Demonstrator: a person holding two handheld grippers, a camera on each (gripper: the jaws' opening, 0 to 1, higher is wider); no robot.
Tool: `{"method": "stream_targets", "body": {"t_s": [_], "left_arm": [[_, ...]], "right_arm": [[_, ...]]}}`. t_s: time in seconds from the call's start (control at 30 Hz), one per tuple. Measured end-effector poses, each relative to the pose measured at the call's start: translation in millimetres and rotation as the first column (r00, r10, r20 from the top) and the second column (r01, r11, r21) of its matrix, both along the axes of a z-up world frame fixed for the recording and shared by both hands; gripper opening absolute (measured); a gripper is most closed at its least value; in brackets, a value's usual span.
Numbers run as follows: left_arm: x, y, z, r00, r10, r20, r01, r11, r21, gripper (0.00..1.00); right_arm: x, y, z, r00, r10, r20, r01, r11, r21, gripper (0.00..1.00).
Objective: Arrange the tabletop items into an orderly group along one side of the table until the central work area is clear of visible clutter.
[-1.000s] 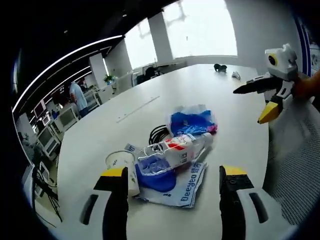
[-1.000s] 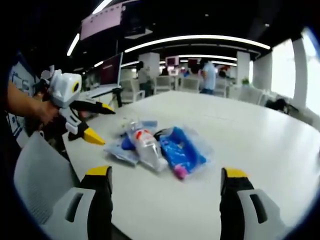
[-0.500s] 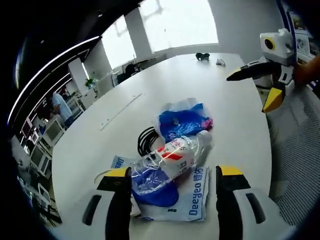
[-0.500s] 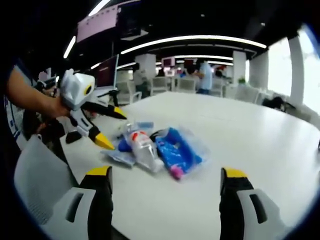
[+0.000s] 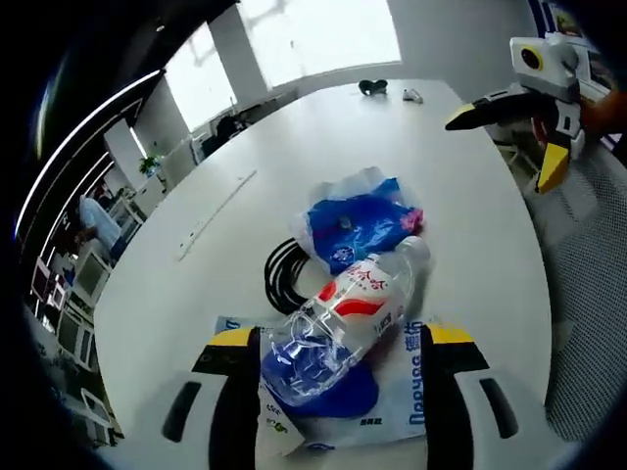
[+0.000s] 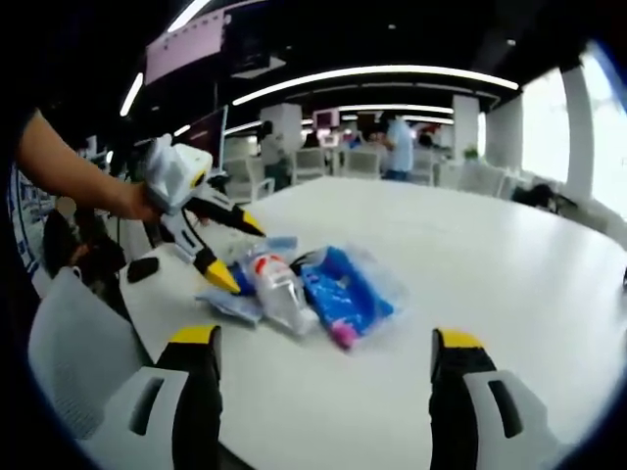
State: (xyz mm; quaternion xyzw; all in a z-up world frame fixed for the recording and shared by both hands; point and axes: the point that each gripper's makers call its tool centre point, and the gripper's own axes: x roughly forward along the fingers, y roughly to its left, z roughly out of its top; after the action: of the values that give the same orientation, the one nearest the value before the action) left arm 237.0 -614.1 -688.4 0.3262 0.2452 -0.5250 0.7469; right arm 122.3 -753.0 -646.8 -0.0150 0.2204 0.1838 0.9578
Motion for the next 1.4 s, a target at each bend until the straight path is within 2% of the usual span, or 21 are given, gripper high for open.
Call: {"method": "stream_targets", "body": {"t_s": [0.2, 0.33, 0.53, 0.7, 0.93, 1.4], "left_arm": [[3.9, -1.0, -8.5, 0.999, -0.048, -0.012, 0.048, 0.997, 0.059, 0.65], [4.5, -3.1, -7.7, 0.998, -0.045, -0.05, 0.047, 0.998, 0.046, 0.65], [-9.2, -5.3, -8.7, 0.988, -0.098, -0.119, 0.105, 0.993, 0.06, 0.52], [-16.6, -8.1, -11.5, 0.981, -0.103, -0.162, 0.115, 0.991, 0.066, 0.5], [-29.9, -24.5, -14.7, 0.972, -0.155, -0.178, 0.172, 0.981, 0.089, 0.51], [-33.3, -50.4, -25.4, 0.96, -0.207, -0.187, 0.229, 0.967, 0.11, 0.53]], "right_arm": [[0.1, -1.1, -0.5, 1.0, -0.004, -0.004, 0.004, 1.0, 0.002, 0.86], [0.0, -1.8, -1.5, 1.0, -0.007, -0.009, 0.007, 1.0, 0.001, 0.85], [-0.4, -1.3, -3.3, 1.0, -0.004, -0.015, 0.004, 1.0, -0.004, 0.85], [-0.4, -1.5, -3.2, 1.0, -0.007, -0.016, 0.007, 1.0, -0.001, 0.85], [-0.7, -0.2, -3.6, 1.0, -0.002, -0.018, 0.002, 1.0, -0.002, 0.85], [-0.8, -1.2, -4.4, 1.0, -0.008, -0.023, 0.008, 1.0, 0.002, 0.85]]}}
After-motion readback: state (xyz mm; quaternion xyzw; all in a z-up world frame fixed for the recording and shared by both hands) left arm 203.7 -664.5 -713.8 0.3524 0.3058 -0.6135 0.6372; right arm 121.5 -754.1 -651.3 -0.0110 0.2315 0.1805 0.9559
